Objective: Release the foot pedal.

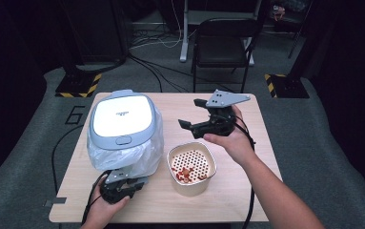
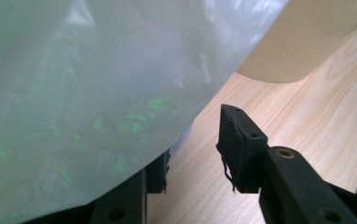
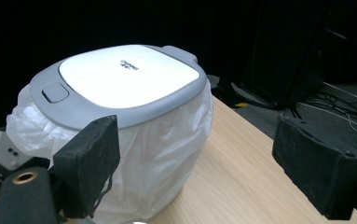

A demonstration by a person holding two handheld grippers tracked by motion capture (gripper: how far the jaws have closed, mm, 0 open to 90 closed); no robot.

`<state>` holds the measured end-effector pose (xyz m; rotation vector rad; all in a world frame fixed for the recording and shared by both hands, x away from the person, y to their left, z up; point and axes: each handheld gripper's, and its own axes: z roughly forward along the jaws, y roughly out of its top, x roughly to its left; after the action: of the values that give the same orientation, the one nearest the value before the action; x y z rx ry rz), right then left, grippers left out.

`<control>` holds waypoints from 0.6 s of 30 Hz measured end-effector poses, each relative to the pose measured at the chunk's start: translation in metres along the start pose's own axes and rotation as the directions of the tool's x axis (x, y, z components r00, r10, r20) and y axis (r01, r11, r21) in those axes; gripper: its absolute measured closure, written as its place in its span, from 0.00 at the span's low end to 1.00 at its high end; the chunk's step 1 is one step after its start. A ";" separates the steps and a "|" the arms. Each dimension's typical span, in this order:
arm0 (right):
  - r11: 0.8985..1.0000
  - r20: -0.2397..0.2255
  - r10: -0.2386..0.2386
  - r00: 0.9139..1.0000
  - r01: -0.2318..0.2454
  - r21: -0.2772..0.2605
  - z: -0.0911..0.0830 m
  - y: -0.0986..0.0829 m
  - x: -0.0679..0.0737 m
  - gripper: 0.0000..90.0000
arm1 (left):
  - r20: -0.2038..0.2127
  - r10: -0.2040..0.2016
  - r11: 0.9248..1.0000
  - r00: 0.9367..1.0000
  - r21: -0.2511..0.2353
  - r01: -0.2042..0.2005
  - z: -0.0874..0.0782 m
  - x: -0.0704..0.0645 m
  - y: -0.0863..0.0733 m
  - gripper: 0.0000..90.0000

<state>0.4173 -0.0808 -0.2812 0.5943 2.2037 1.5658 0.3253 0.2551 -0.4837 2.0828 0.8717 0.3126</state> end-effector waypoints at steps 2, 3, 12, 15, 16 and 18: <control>1.000 0.008 0.003 1.000 -0.003 0.001 -0.003 -0.002 -0.001 0.16 | -0.004 0.015 1.000 1.000 0.014 -0.015 -0.003 0.002 0.003 0.66; 1.000 0.012 0.006 1.000 -0.006 0.002 -0.006 -0.003 -0.002 0.16 | -0.010 0.007 1.000 1.000 0.016 -0.007 -0.006 0.003 0.004 0.65; 0.999 0.066 0.039 0.997 -0.039 0.003 -0.030 -0.025 -0.013 0.18 | -0.019 -0.109 0.994 0.994 -0.006 0.109 -0.034 0.001 -0.001 0.60; 0.999 0.095 0.033 0.995 -0.034 0.013 -0.041 -0.035 -0.017 0.21 | -0.022 -0.110 0.994 0.994 -0.011 0.110 -0.043 0.005 -0.004 0.60; 0.999 0.095 0.033 0.995 -0.034 0.013 -0.041 -0.035 -0.017 0.21 | -0.031 -0.114 0.993 0.993 -0.010 0.114 -0.047 0.006 -0.006 0.60; 0.999 0.112 0.037 0.993 -0.039 0.019 -0.050 -0.044 -0.019 0.22 | -0.032 -0.125 0.992 0.992 -0.019 0.124 -0.053 0.008 -0.009 0.60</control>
<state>0.4016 -0.1435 -0.3065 0.7161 2.1405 1.4919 0.3007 0.2962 -0.4584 2.0029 1.0109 0.2872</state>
